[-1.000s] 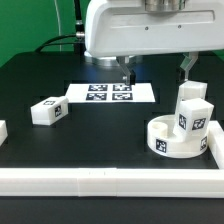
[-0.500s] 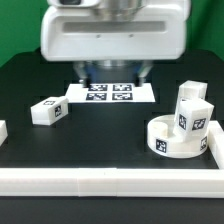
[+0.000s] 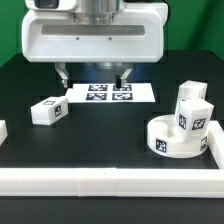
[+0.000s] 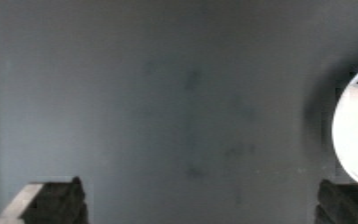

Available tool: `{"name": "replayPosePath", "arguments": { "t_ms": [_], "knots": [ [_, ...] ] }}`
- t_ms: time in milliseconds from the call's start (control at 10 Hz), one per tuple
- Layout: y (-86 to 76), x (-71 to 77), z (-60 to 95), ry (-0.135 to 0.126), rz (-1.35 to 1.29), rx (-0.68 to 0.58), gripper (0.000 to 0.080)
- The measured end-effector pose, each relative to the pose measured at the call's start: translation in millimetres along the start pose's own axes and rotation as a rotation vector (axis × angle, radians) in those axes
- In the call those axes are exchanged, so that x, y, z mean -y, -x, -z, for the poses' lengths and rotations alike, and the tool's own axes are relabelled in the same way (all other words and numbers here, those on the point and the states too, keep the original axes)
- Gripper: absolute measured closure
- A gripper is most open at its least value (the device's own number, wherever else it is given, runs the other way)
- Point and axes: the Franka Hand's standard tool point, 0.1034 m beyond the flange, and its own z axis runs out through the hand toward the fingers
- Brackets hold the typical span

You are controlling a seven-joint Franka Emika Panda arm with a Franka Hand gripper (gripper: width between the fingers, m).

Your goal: Assemble stool

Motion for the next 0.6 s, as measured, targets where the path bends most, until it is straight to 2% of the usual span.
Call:
{"name": "replayPosePath", "arguments": {
  "t_ms": [100, 300, 400, 600],
  "knots": [
    [7.3, -19.0, -3.9, -0.024, -0.077, 0.029, 0.015],
    [23.6, -60.2, -19.7, -0.039, -0.17, 0.101, 0.015],
    [24.6, -82.0, -20.9, -0.033, -0.135, 0.085, 0.015],
    [24.5, -81.7, -21.5, -0.032, -0.141, 0.085, 0.015]
  ]
}}
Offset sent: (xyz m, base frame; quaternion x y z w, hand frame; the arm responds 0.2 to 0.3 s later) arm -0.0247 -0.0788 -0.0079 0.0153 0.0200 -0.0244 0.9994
